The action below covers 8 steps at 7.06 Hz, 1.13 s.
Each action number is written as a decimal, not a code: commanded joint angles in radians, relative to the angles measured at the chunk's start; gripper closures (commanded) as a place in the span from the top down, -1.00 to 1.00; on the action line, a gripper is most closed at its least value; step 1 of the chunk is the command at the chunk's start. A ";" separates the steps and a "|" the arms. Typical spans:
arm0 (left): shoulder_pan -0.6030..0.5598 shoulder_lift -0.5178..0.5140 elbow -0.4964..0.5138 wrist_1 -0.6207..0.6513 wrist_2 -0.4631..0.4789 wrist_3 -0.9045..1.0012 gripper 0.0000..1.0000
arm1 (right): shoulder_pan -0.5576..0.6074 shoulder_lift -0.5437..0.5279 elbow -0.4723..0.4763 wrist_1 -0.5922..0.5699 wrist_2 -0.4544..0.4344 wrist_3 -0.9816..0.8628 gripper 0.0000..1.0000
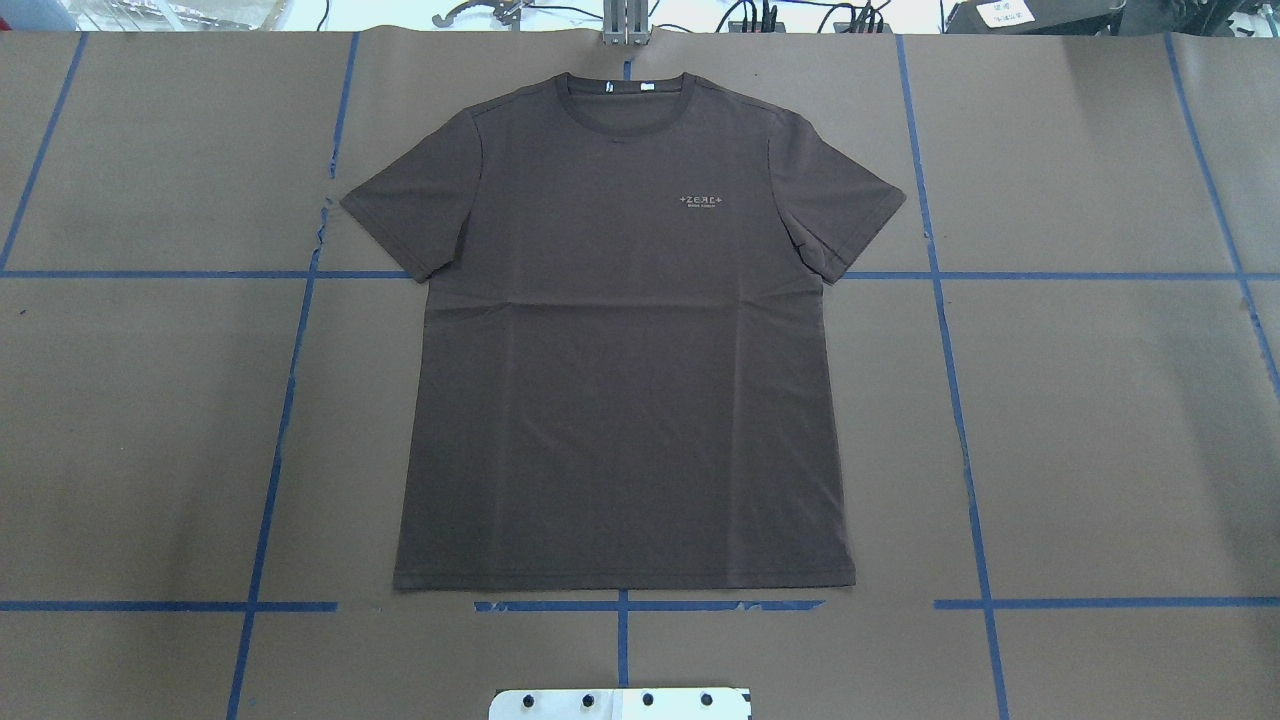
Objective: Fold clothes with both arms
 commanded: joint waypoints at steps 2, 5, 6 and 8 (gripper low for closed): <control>0.004 -0.074 -0.016 -0.156 -0.003 0.002 1.00 | -0.090 0.175 -0.037 0.109 0.022 0.000 1.00; 0.021 -0.089 0.079 -0.426 -0.064 -0.006 1.00 | -0.322 0.391 -0.156 0.170 -0.004 0.220 1.00; 0.021 -0.090 0.097 -0.428 -0.069 -0.011 1.00 | -0.376 0.439 -0.214 0.238 -0.019 0.269 1.00; 0.038 -0.115 0.087 -0.431 -0.064 -0.206 1.00 | -0.460 0.481 -0.318 0.483 -0.081 0.567 1.00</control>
